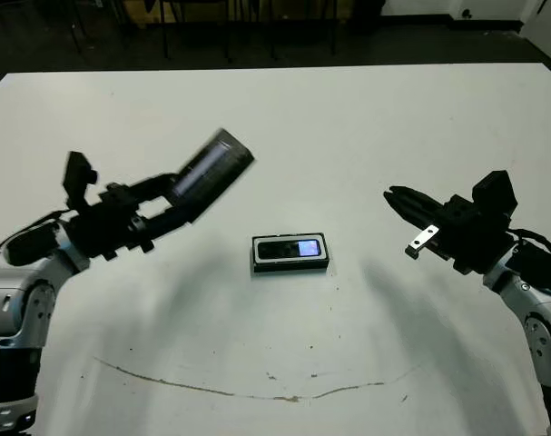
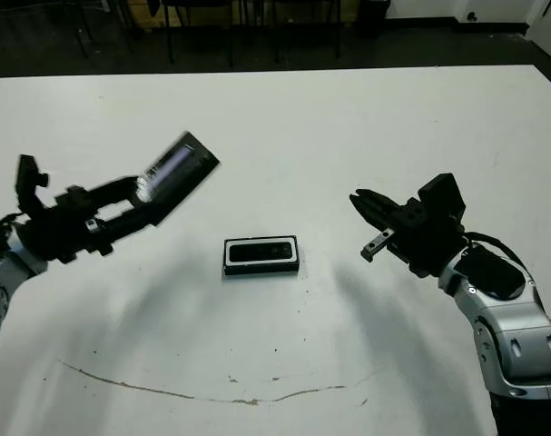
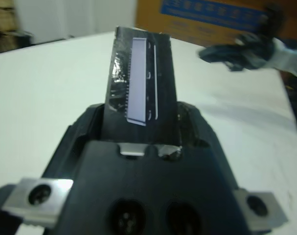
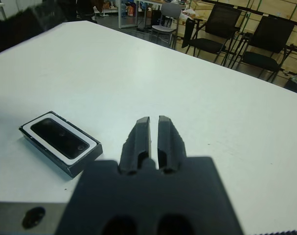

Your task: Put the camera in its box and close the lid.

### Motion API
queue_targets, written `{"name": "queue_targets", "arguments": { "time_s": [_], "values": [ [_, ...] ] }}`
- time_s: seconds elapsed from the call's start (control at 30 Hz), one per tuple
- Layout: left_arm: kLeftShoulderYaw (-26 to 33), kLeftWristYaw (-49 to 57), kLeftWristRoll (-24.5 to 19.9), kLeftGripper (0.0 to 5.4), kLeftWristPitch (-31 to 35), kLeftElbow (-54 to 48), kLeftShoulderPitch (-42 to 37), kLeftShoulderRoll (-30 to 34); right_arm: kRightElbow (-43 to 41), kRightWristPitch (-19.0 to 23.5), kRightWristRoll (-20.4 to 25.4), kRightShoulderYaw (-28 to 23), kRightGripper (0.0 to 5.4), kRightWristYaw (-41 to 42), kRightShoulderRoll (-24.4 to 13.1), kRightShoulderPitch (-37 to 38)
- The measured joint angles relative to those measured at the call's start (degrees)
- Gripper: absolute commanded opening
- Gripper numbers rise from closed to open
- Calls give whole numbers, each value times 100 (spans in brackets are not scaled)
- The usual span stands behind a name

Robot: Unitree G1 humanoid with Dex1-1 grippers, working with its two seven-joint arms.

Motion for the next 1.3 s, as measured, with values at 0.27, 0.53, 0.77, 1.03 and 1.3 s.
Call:
{"name": "queue_targets", "arguments": {
  "time_s": [0.27,0.53,0.77,1.03,1.3],
  "values": [
    [-746,-351,609,269,128,857,-907,138,-27,80,73,-15,0,-4,-1,24],
    [-887,-96,941,269,-168,1569,-1139,-254,36,11,95,-17,0,67,-3,49],
    [-972,46,1177,269,-359,1820,-1143,-409,195,-124,110,-12,0,285,-13,56],
    [-1163,-298,1282,269,-286,2092,-1275,-403,316,-369,75,20,0,430,-17,87],
    [-1180,-978,1242,269,-249,2524,-1489,-402,439,-429,106,13,0,520,-24,104]
  ]
}}
